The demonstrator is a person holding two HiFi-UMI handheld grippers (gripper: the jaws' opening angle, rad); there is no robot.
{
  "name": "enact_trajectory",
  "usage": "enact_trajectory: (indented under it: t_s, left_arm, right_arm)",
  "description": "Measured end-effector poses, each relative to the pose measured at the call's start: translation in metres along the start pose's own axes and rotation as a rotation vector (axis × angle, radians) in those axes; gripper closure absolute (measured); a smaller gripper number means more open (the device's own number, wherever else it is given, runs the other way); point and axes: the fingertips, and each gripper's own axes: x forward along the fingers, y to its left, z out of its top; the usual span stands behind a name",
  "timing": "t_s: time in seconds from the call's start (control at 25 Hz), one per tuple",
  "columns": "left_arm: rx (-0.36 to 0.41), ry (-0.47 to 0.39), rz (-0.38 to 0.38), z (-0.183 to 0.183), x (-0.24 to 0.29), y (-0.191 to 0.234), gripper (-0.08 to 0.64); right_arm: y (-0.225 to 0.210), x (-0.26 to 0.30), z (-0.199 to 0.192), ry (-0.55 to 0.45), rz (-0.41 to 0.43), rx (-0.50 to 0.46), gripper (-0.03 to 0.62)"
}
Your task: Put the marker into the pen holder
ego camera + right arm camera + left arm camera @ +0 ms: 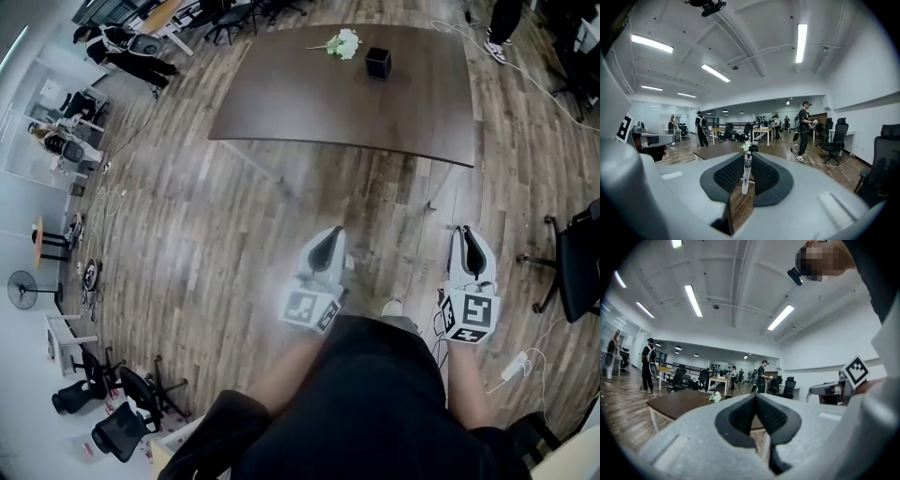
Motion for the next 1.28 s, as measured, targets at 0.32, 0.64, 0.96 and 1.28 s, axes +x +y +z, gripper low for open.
enact_trajectory:
  t_s: [0.32, 0.64, 0.96, 1.28]
  left_arm:
    - [-0.026, 0.022, -0.08, -0.014, 0.065, 0.043, 0.56]
    - [-0.046, 0.016, -0.128, -0.004, 0.14, 0.11, 0.56]
    - [-0.064, 0.018, -0.133, 0.014, 0.182, 0.187, 0.56]
    - [-0.114, -0.007, -0.196, 0.04, 0.22, 0.252, 0.56]
  right_arm:
    - [0.01, 0.058, -0.003, 0.037, -0.041, -0.033, 0.543]
    - [0.03, 0.156, 0.018, 0.072, -0.039, -0.051, 0.543]
    - [0.067, 0.246, 0.049, 0.09, -0.022, -0.089, 0.543]
    - [0.089, 0.316, 0.066, 0.101, -0.069, -0.089, 0.543]
